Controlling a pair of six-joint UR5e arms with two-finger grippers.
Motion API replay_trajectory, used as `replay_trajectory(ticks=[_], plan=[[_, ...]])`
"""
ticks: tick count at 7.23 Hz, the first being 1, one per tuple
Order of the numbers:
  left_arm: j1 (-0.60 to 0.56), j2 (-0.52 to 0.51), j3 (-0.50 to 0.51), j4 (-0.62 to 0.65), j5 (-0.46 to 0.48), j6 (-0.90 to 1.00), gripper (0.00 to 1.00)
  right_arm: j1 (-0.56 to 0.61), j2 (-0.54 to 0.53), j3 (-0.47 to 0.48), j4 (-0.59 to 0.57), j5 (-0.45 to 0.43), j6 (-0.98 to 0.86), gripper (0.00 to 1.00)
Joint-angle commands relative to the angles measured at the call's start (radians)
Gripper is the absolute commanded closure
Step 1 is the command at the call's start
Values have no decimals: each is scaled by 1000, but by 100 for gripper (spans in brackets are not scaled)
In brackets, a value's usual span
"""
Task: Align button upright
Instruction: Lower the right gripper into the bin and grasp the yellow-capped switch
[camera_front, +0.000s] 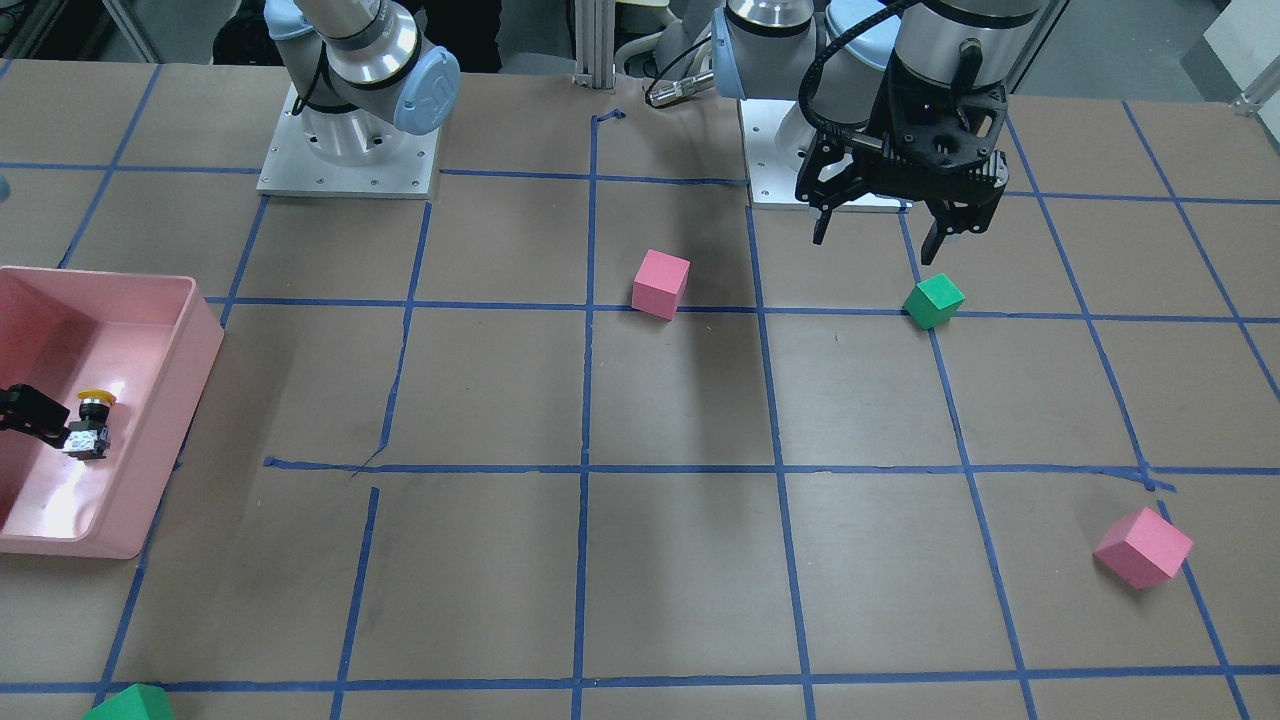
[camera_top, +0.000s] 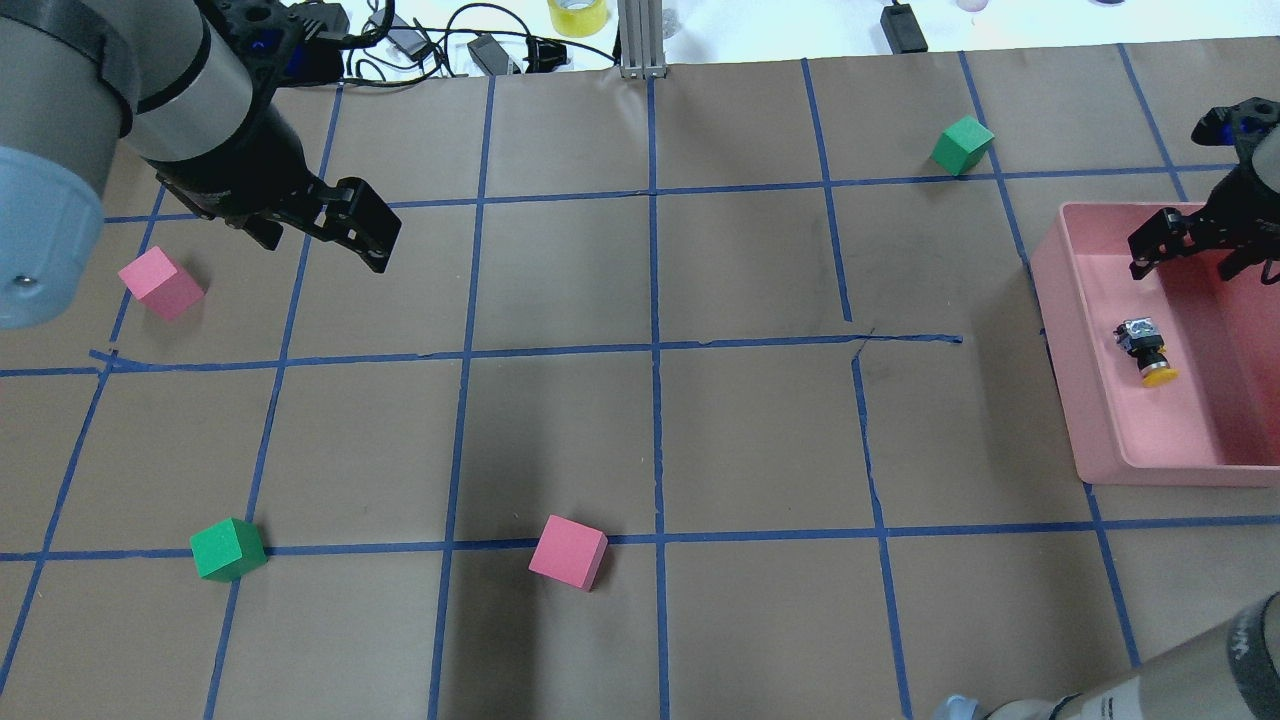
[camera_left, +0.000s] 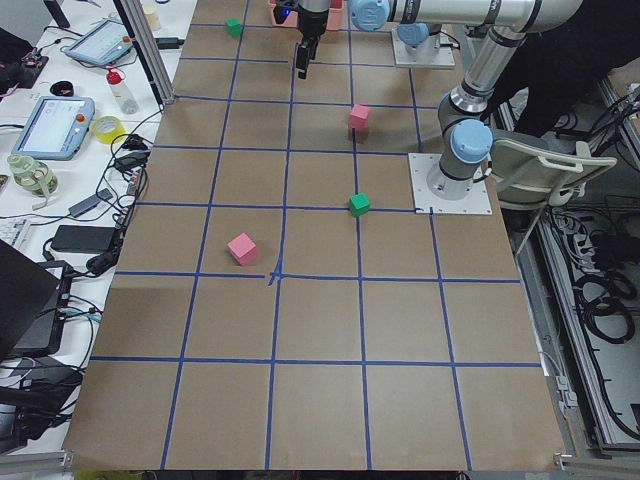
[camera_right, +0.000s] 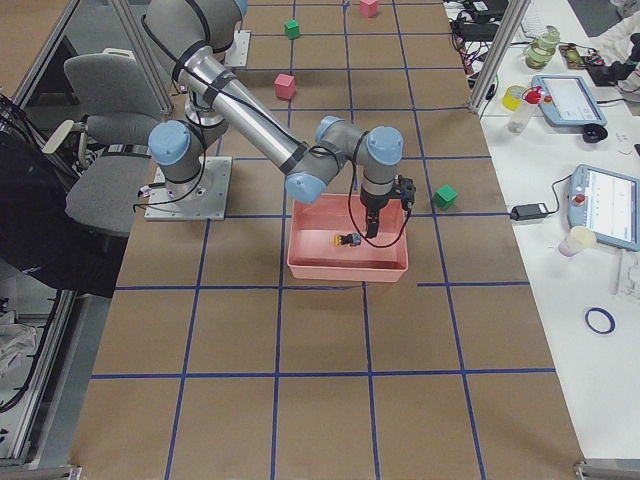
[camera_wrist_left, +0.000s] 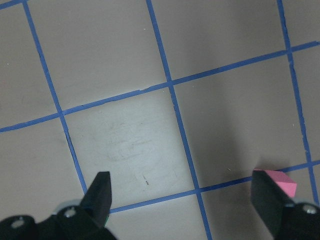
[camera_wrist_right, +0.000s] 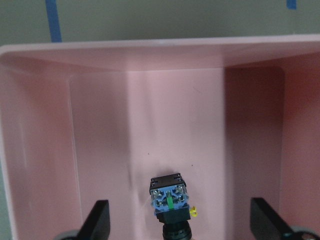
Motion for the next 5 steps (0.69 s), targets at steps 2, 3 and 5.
replay_trajectory(ticks=[2,3,5], plan=[[0,0,0,0,0,0,0,-20,25,0,-13,13,-52,0],[0,0,0,0,0,0,0,-21,39,0,-42,16,-55,0],[0,0,0,0,0,0,0,-23,77,0,-48,57,-137,1]])
